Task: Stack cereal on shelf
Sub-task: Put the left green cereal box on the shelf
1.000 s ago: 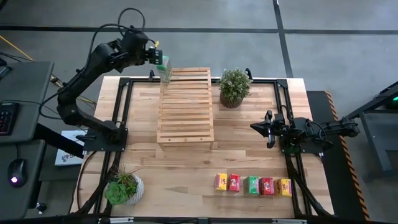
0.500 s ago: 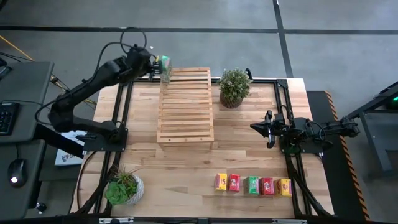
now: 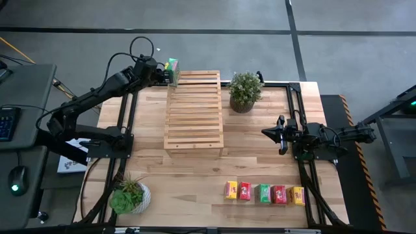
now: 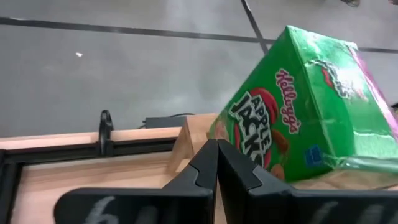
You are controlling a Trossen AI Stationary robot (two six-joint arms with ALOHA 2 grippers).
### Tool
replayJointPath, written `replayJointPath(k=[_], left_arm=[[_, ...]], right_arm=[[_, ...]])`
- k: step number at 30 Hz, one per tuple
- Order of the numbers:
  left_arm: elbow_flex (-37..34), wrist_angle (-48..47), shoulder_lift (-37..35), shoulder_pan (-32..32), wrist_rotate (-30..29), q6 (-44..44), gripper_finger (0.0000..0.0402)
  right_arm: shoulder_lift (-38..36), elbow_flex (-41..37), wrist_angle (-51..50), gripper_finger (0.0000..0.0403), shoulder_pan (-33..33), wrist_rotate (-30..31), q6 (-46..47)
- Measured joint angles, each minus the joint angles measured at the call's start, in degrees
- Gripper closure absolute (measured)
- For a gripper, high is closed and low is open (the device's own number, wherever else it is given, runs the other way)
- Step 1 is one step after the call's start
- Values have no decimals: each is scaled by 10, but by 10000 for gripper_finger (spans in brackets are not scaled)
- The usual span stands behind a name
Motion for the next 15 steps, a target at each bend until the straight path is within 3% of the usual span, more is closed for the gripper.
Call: replayJointPath(k=[15], left_arm=[[-1, -5, 1, -16, 51, -3, 401]], right_arm=[[0, 0, 0, 402, 0, 0, 0]])
